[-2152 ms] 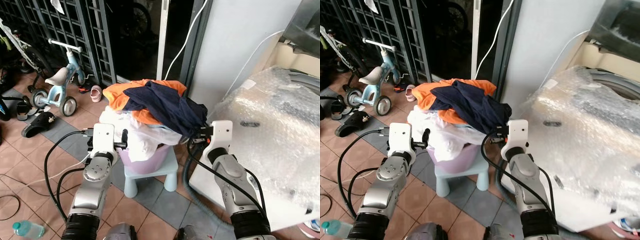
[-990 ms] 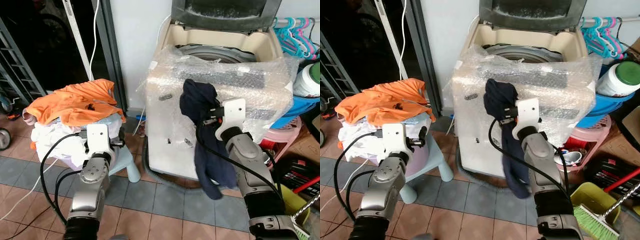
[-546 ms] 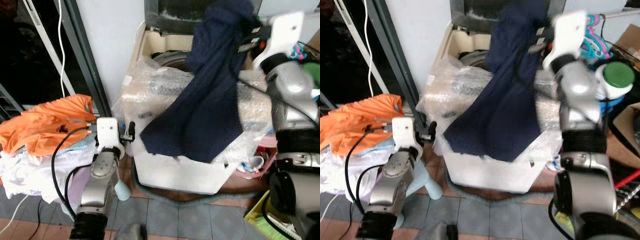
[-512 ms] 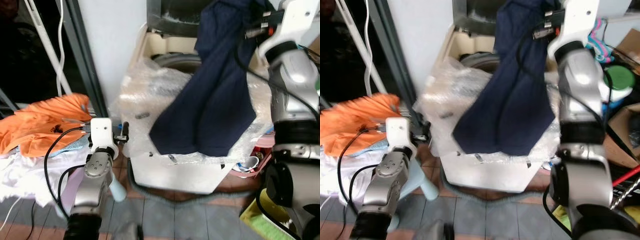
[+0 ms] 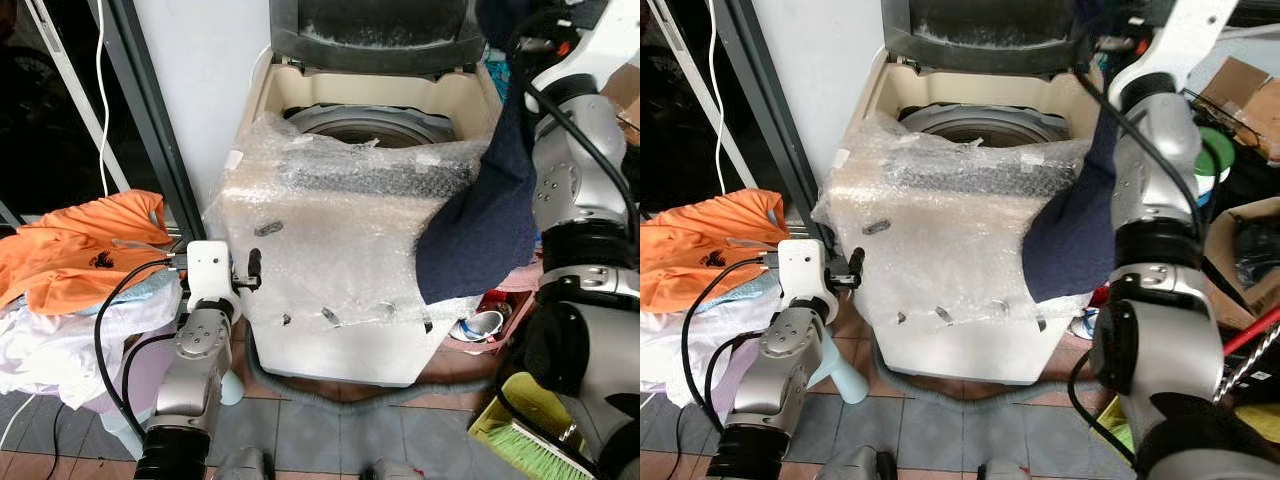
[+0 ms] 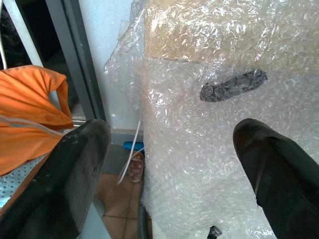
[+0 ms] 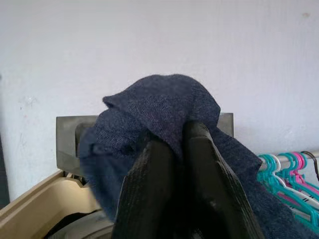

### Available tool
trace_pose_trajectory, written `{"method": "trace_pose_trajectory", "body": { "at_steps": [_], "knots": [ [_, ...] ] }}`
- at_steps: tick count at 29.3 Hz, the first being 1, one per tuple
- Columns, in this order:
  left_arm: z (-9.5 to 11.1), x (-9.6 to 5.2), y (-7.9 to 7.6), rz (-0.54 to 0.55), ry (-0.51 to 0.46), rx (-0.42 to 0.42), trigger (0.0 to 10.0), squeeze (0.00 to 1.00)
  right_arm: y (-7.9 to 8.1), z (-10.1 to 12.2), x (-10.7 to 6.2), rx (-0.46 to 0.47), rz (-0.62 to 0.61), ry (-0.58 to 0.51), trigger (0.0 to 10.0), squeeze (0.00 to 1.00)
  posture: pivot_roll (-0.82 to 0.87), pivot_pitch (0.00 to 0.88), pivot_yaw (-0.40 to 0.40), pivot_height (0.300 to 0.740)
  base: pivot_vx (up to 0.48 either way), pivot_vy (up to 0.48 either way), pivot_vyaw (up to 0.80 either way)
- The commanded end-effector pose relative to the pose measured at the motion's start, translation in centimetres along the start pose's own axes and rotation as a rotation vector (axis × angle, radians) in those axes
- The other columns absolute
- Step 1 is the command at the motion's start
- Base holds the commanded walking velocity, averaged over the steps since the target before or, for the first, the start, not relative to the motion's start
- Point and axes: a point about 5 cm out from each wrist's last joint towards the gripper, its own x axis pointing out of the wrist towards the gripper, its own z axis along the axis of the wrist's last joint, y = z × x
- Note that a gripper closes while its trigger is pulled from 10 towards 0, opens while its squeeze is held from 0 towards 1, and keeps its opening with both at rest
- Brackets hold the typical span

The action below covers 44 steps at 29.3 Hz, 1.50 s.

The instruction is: Clothes washing

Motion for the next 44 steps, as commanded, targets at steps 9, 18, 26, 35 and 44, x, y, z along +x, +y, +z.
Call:
{"method": "trace_pose_trajectory", "body": {
  "at_steps": [9, 18, 26, 35, 44],
  "knots": [
    [0.3, -0.2, 0.3, 0.037, -0.023, -0.018, 10.0, 0.00, 4.1, -1.5, -1.2, 0.036, 0.277, 0.056, 10.0, 0.00, -0.06, 0.000, -0.012, 0.740, 0.000, 0.000, 0.00],
    [0.6, -0.1, 0.4, 0.021, -0.046, -0.004, 10.0, 0.00, 4.6, -0.6, -1.7, 0.013, 0.306, 0.007, 10.0, 0.00, -0.06, 0.000, -0.004, 0.740, 0.252, 0.000, 0.80],
    [0.5, -0.1, 0.4, 0.020, -0.038, 0.000, 10.0, 0.00, 4.6, 0.0, -1.8, 0.009, 0.331, -0.017, 10.0, 0.00, -0.06, 0.000, -0.002, 0.740, 0.372, 0.000, 0.79],
    [0.4, 0.2, 0.1, 0.010, -0.022, 0.006, 10.0, 0.00, 3.6, 4.5, 1.4, -0.071, 0.318, -0.093, 10.0, 0.00, -0.07, 0.000, 0.004, 0.740, 0.110, 0.000, 0.20],
    [0.7, 0.4, 0.1, 0.028, -0.038, 0.019, 10.0, 0.00, -1.5, 15.9, 4.4, -0.237, -0.107, -0.347, 10.0, 0.00, -0.07, 0.000, 0.001, 0.740, 0.000, 0.000, 0.00]
  ]
}}
